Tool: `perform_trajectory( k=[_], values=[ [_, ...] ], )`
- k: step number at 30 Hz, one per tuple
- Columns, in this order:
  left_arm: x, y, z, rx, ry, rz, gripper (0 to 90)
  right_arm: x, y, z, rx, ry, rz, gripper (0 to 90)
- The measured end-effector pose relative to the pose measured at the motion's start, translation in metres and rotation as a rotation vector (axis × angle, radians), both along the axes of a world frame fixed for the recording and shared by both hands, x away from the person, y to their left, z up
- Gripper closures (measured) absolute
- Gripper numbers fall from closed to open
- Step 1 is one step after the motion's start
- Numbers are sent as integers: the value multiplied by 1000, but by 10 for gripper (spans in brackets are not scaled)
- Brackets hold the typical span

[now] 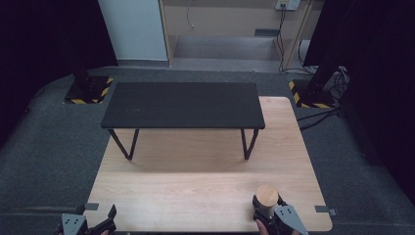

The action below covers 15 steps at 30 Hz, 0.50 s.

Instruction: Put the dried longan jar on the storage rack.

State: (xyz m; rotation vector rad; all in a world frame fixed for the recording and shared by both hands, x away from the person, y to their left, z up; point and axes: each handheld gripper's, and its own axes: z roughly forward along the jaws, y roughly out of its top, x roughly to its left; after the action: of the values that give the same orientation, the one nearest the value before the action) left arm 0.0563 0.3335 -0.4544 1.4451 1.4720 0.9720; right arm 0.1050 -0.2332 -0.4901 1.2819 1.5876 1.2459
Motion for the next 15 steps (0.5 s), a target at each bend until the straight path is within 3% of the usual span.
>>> perform_trajectory(
  k=[5,15],
  values=[
    [-1,1,1,-1,-8,1,11,-2,1,19,-1,-10,14,254],
    [0,3,0,-11,-8,-9,11,1,-1,76,33,-28,78,254]
  ],
)
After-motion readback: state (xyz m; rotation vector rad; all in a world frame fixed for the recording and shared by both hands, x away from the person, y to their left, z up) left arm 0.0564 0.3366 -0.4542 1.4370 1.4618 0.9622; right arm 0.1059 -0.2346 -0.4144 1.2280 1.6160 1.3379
